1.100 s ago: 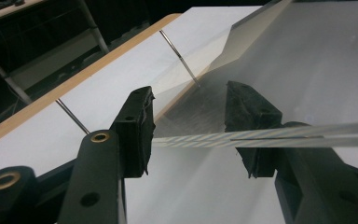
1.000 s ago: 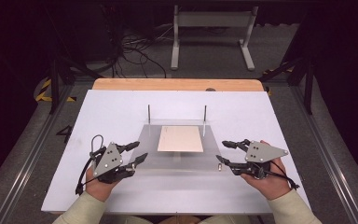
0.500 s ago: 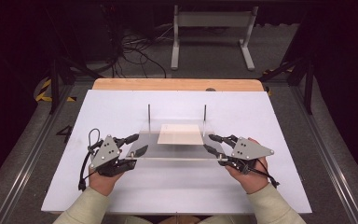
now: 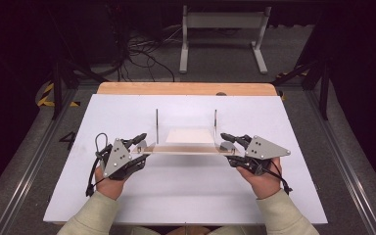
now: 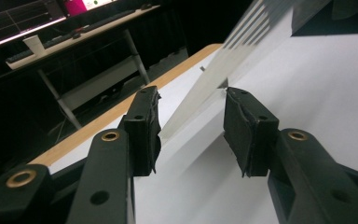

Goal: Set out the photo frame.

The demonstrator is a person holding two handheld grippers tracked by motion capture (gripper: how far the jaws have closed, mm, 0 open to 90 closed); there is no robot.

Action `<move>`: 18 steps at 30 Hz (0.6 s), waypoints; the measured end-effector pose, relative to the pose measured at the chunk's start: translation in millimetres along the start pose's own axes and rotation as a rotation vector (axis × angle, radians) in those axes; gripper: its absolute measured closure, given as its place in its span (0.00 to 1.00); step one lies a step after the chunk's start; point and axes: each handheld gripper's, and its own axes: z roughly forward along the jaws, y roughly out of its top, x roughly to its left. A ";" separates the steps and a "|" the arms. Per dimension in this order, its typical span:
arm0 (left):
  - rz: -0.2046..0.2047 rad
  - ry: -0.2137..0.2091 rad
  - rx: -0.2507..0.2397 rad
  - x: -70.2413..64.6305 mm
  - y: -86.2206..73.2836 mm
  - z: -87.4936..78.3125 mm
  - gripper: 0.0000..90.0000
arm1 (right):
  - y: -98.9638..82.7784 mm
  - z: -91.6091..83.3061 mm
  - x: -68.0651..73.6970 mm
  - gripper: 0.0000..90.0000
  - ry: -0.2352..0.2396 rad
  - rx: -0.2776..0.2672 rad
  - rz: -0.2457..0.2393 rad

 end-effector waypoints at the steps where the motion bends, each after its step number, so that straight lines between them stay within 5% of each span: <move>1: -0.014 -0.003 -0.010 0.4 2.1 0.0 0.63 | 1.5 -0.8 -1.5 0.63 -0.005 -0.007 -0.002; 14: -0.061 -0.010 -0.089 3.3 35.5 -15.2 0.69 | 36.8 -24.7 1.6 0.69 -0.071 -0.073 -0.053; 18: -0.070 -0.027 -0.078 2.4 43.5 -18.2 0.71 | 45.8 -33.1 2.6 0.68 -0.078 -0.066 -0.014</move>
